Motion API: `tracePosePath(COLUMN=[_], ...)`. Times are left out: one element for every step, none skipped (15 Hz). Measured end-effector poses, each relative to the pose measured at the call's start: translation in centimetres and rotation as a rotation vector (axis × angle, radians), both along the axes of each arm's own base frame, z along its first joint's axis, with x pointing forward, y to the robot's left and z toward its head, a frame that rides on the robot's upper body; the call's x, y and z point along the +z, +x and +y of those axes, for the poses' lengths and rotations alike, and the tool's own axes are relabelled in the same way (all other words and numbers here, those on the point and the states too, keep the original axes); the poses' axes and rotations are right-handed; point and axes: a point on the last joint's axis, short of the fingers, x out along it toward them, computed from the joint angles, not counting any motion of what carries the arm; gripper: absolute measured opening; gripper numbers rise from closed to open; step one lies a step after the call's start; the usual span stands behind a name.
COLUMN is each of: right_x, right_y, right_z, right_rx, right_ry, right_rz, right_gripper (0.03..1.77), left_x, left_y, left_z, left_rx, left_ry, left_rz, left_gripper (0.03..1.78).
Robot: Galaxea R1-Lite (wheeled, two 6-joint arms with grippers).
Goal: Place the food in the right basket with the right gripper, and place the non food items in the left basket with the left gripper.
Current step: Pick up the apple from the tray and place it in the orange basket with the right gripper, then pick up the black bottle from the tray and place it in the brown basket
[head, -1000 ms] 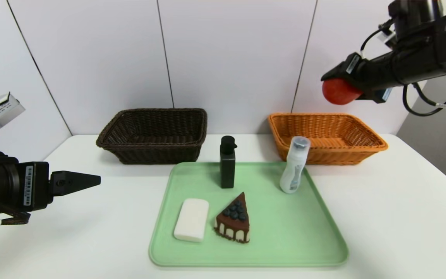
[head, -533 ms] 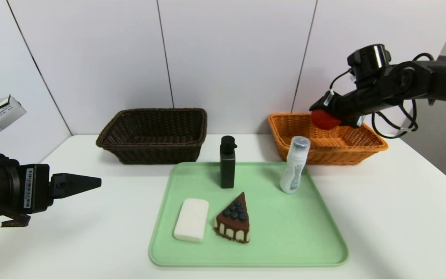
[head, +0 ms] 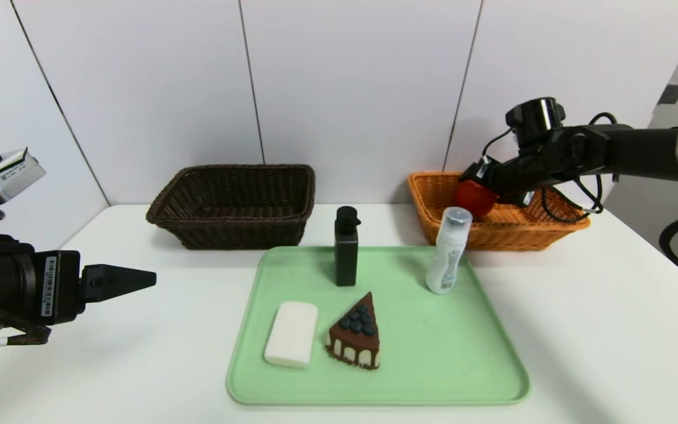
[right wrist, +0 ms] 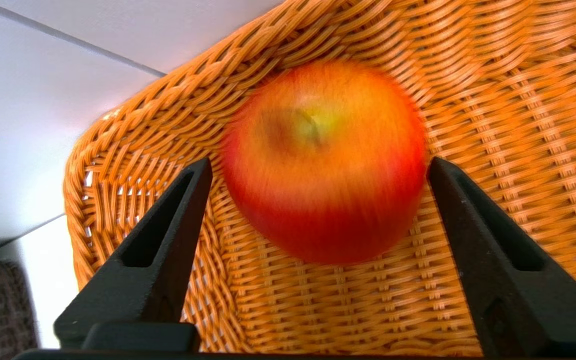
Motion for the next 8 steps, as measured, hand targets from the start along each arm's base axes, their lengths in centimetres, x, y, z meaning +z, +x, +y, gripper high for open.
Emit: tracePosePath(right_x=[-0.2,-0.2,0.0,0.5,1.4,3.0,4.8,6.7], right_y=[0.1,0.1,0.1,-0.2,-0.6,-1.4,-2.4,-3.6], right_z=[-0.2,-0.4,-0.5,-0.6,-0.5,-0.2,0.1,0.5], right_rx=[-0.001,-0.007,-0.014,-0.02,-0.019,-0.011,0.0,0.015], right_ry=[-0.005,-0.008,-0.011,-0.015,-0.018,-0.02,-0.019,-0.021], right_rz=[0.003,0.004,0.001,-0.009,-0.029,-0.062,-0.101,-0.145], right_gripper=[1.52,1.54,1.56,1.58,1.6,1.61,1.62,1.63], left_x=[0.0,-0.1,-0.1,-0.1,-0.1,-0.1,0.0,0.0], left_y=[0.0,0.0,0.0,0.0,0.0,0.0,0.0,0.0], left_z=[0.0,0.0,0.0,0.0,0.0,0.0,0.0,0.0], left_rx=[0.0,0.0,-0.001,0.0,0.0,0.0,0.0,0.001], left_ry=[0.0,0.0,0.0,0.001,0.001,0.001,0.001,-0.001], left_rz=[0.002,0.003,0.004,0.003,0.003,0.002,0.001,0.0], left_gripper=[1.69,1.69,1.69,1.69,1.69,1.69,1.69,1.69])
